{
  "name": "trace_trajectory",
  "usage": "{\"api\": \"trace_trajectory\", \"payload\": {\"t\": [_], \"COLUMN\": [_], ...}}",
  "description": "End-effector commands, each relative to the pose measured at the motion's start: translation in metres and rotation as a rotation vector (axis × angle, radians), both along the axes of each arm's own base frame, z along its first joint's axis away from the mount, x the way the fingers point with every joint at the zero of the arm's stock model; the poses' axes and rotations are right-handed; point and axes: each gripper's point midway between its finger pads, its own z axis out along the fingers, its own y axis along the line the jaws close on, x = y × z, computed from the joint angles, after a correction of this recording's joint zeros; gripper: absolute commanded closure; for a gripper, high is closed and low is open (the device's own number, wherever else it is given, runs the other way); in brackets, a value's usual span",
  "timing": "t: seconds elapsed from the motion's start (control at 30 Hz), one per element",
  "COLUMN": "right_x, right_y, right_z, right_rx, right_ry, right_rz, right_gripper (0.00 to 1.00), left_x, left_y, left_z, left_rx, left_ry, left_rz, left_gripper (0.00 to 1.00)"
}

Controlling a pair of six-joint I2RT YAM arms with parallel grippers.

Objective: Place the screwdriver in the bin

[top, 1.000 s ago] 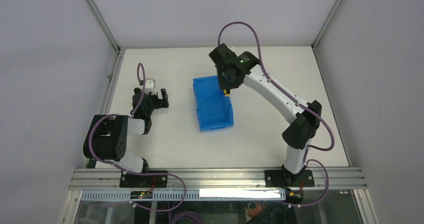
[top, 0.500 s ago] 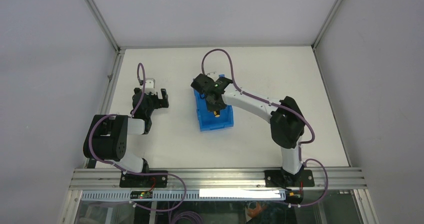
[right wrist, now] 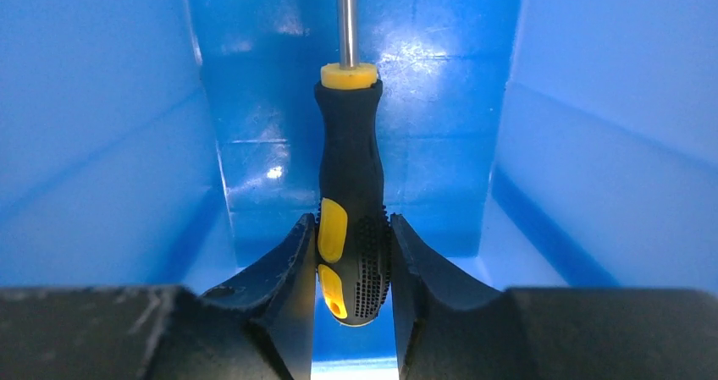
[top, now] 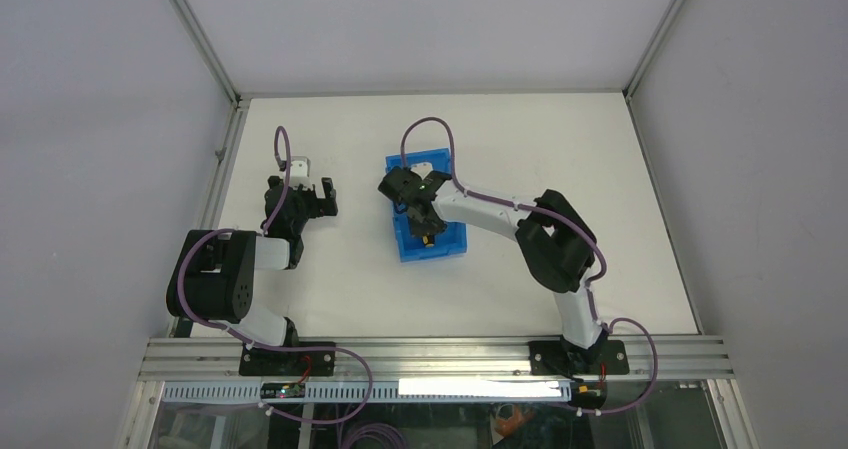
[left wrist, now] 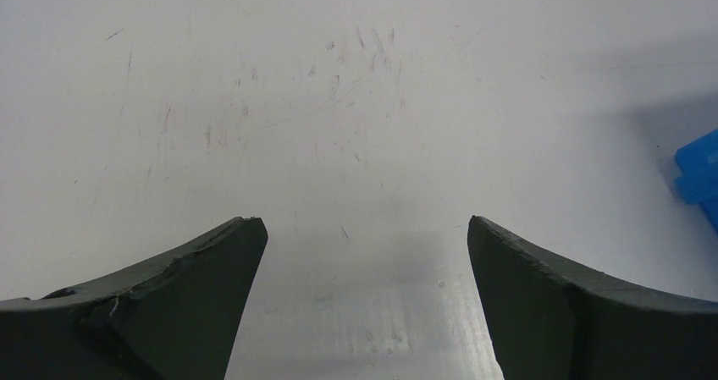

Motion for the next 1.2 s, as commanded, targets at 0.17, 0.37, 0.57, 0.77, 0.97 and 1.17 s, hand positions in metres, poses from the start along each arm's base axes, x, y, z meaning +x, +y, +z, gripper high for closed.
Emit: {"api": "trace_trajectory", "payload": {"t": [0.17,0.37,0.57,0.77,0.97,1.17], "right_x": [0.011,0.02,0.033,0.051,0.057,0.048], "right_y": [0.006,0.008,0.013,-0.02,-0.102,-0.215], "right_z": [0.004,0.033,0.089,0.165,0.2,0.207], "right_rx": [0.012,0.006,0.072,0.038,0.019,0.036], "right_ry": [-0.051,-0.093,-0.21,-0.399,-0.478,-0.505], "right_rz": [-0.058,-0.032,0.014,-0.011,-0.102,-0.309], "right_gripper": [0.64,0.51,0.48,0.34,0.17,0.01], "left_x": [0.003,0.003,0.003,0.003,0.003,0.003], "left_y": [-0.004,-0.004,-0.003,-0.004,-0.004,-0.004], "left_z": [0.018,0.018,0.018,0.018,0.018,0.017], "left_rx": [-0.02,-0.02,-0.019,-0.019,-0.02,-0.02], "left_ry": [-0.059,-0.059,-0.059,-0.058,-0.059,-0.058], "left_rz": [-0.016,-0.015,-0.014,-0.015,-0.015,-0.015], "left_gripper": [0.01,0.01,0.01,0.01,0.01,0.01]}}
